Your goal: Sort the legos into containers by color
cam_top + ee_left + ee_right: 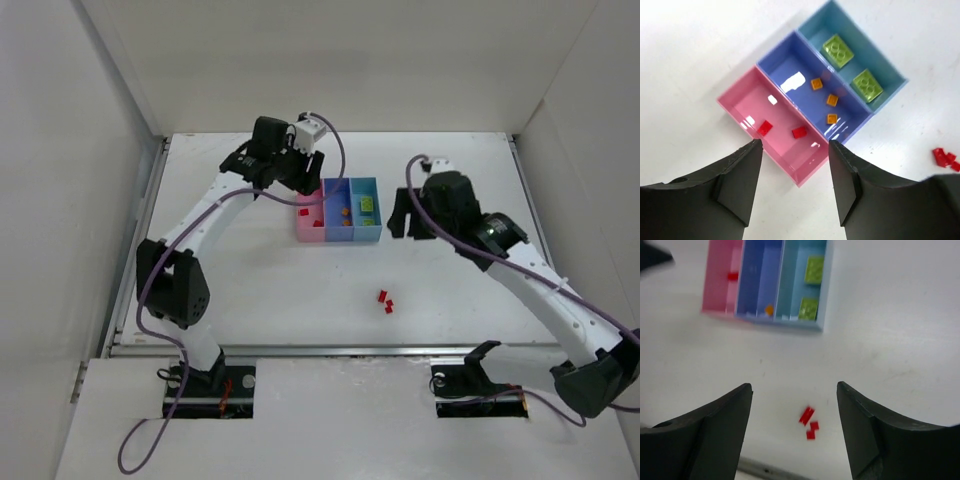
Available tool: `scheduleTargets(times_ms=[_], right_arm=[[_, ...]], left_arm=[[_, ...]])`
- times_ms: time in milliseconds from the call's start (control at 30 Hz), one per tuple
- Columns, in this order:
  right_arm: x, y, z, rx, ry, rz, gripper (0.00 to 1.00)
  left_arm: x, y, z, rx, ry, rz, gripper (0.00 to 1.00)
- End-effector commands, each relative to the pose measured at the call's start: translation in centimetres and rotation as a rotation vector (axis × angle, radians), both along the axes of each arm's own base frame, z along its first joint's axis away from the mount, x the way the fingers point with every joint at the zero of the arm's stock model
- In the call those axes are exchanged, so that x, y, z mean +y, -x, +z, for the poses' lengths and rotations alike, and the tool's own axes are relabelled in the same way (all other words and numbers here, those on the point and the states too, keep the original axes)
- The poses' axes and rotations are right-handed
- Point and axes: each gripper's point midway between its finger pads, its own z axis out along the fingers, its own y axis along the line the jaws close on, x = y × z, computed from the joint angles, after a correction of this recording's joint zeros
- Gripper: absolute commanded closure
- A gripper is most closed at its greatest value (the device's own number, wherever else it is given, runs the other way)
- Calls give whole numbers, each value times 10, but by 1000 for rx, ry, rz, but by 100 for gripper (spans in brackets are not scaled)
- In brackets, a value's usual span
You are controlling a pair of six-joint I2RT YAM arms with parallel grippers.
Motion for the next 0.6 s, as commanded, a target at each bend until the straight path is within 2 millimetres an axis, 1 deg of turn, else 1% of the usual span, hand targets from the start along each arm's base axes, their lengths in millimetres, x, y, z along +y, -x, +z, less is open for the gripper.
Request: scheduleTargets(times_ms=[0, 33, 67, 100, 133, 167, 200, 267, 300, 367, 400, 433, 467, 500, 533, 567], right_arm=[[15, 54, -63, 219, 86, 86, 25], [27, 74, -89, 290, 107, 136, 20], [32, 83, -101, 335, 101, 149, 17], [38, 91, -112, 379, 75, 139, 14], [45, 100, -122, 412, 74, 155, 9], [45, 106, -132, 435, 76, 148, 0], [45, 107, -137, 460, 66, 121, 0], [46, 102, -138, 441, 48, 94, 0], [47, 99, -140, 439, 47, 81, 0], [51, 93, -145, 433, 42, 69, 0], [52, 92, -148, 436, 45, 68, 3], [50, 93, -161, 466, 81, 70, 4], [50, 89, -166, 458, 101, 71, 6], [51, 86, -173, 461, 121, 70, 9], [51, 84, -180, 472, 140, 76, 9], [51, 83, -195, 499, 182, 88, 10]], left_arm=[[0, 7, 77, -155, 85, 2, 47], [6, 7, 79, -162, 81, 20, 47], [13, 8, 90, -182, 91, 42, 46], [17, 7, 94, -192, 87, 72, 46], [22, 8, 91, -189, 70, 92, 46], [27, 7, 95, -203, 60, 114, 46], [32, 11, 94, -206, 50, 129, 46], [41, 13, 93, -207, 42, 164, 46], [43, 16, 96, -219, 40, 159, 46], [45, 18, 95, -229, 25, 147, 46], [48, 17, 95, -233, 17, 161, 46], [50, 17, 90, -230, 0, 164, 46], [55, 17, 95, -245, -8, 185, 46], [57, 16, 95, -248, -14, 195, 46], [59, 15, 95, -251, -21, 206, 46], [63, 13, 101, -274, -25, 229, 46]])
